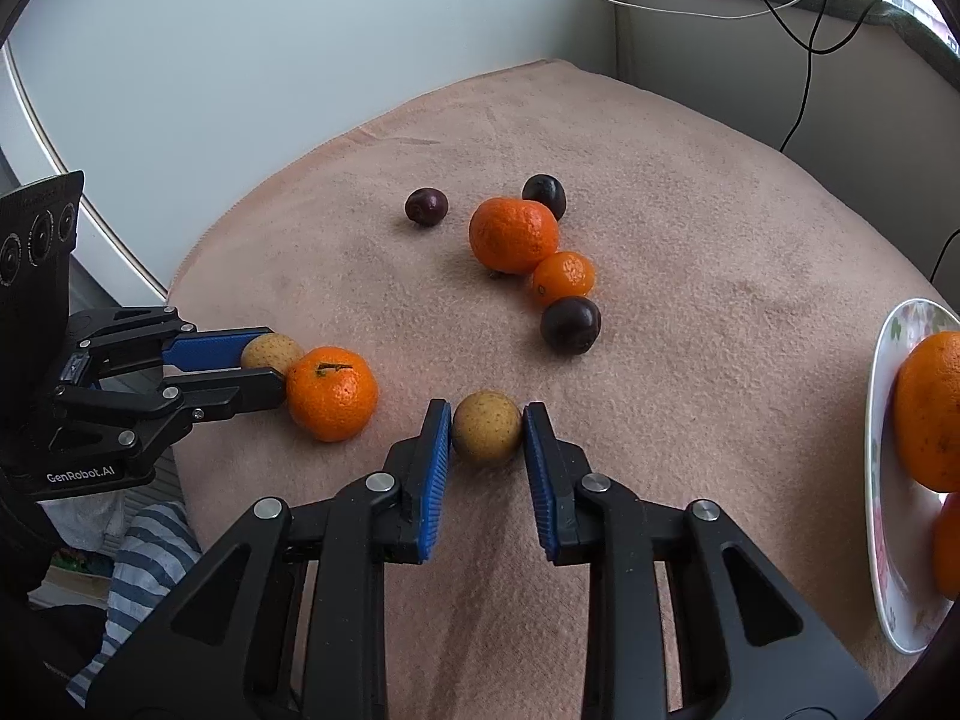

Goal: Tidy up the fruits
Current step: 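Close the left gripper on a small brown fruit while the right gripper grasps another, then carry both brown fruits onto the floral plate and open both grippers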

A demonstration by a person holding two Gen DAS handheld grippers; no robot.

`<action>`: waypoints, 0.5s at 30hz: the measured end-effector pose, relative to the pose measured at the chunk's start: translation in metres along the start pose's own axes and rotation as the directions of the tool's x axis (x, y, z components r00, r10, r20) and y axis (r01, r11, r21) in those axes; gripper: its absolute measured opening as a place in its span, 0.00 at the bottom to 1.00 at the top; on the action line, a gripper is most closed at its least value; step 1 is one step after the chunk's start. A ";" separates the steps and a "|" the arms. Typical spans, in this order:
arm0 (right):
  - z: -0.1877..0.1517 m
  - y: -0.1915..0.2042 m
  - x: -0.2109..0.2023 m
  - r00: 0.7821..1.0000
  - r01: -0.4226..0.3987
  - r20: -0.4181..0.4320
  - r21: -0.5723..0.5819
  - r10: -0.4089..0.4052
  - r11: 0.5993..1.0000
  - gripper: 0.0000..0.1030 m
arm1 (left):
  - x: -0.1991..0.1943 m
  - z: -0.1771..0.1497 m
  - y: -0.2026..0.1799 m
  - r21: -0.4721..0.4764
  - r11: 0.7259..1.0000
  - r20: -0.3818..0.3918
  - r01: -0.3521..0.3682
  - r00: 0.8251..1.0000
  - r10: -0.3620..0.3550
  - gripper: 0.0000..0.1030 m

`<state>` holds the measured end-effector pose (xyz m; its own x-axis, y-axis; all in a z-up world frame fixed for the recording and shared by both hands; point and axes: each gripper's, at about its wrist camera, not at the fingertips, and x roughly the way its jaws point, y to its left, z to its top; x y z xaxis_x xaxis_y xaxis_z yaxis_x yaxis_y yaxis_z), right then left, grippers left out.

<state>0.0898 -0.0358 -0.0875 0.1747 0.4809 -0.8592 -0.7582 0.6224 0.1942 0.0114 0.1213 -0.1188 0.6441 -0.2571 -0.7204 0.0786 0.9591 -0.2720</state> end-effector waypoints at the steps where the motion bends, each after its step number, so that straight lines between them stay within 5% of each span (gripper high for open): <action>1: 0.000 0.000 -0.003 1.000 0.005 0.008 0.000 -0.005 1.000 0.25 | -0.002 0.001 0.000 -0.003 1.000 0.008 -0.002 1.000 0.002 0.24; 15: -0.005 -0.021 -0.063 0.985 0.081 0.143 0.079 -0.092 0.994 0.25 | -0.005 0.033 -0.030 0.035 0.998 0.077 0.060 0.995 -0.062 0.24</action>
<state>0.0921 -0.0824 -0.0400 0.3320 0.5051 -0.7966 -0.6896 0.7062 0.1604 0.0308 0.0982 -0.0857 0.6948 -0.3063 -0.6508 0.1433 0.9456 -0.2921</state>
